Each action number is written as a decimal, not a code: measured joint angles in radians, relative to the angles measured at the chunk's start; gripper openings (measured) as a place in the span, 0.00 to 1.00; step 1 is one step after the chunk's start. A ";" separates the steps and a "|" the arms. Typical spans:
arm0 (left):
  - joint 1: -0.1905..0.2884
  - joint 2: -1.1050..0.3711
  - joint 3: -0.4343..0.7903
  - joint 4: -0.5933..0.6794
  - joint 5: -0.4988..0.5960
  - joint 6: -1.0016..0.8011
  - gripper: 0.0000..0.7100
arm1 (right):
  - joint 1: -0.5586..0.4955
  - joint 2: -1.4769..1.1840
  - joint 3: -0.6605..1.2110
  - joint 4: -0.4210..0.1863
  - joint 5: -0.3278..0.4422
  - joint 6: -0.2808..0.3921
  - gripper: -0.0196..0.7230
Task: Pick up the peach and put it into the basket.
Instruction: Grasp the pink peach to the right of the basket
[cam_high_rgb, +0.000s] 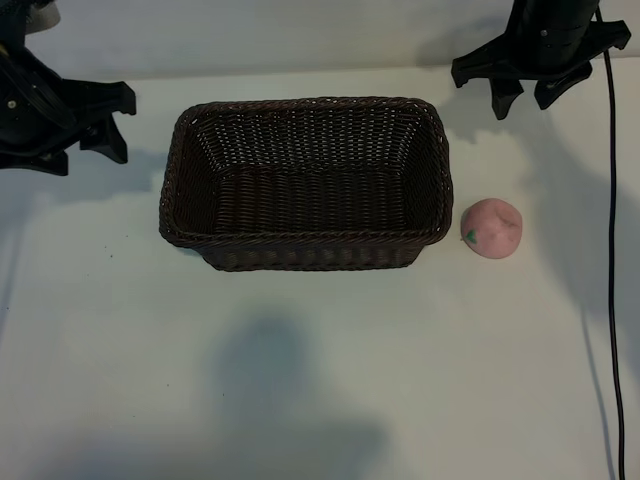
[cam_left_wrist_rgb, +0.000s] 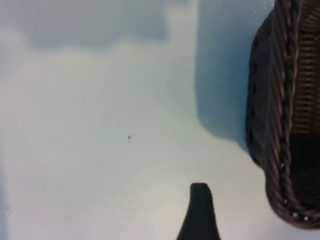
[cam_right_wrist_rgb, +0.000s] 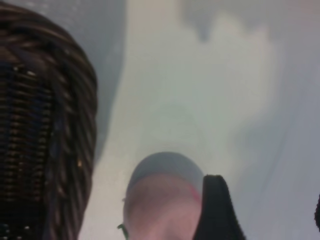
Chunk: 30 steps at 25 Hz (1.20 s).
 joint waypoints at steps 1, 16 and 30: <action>0.000 -0.004 0.000 0.008 0.007 0.000 0.78 | 0.000 -0.002 0.000 0.004 0.000 -0.003 0.65; 0.000 -0.007 0.000 0.067 0.077 0.001 0.78 | 0.000 -0.070 0.000 0.014 0.002 -0.025 0.65; 0.000 -0.009 0.000 0.061 0.026 -0.009 0.78 | 0.000 -0.088 0.012 0.043 0.001 0.017 0.73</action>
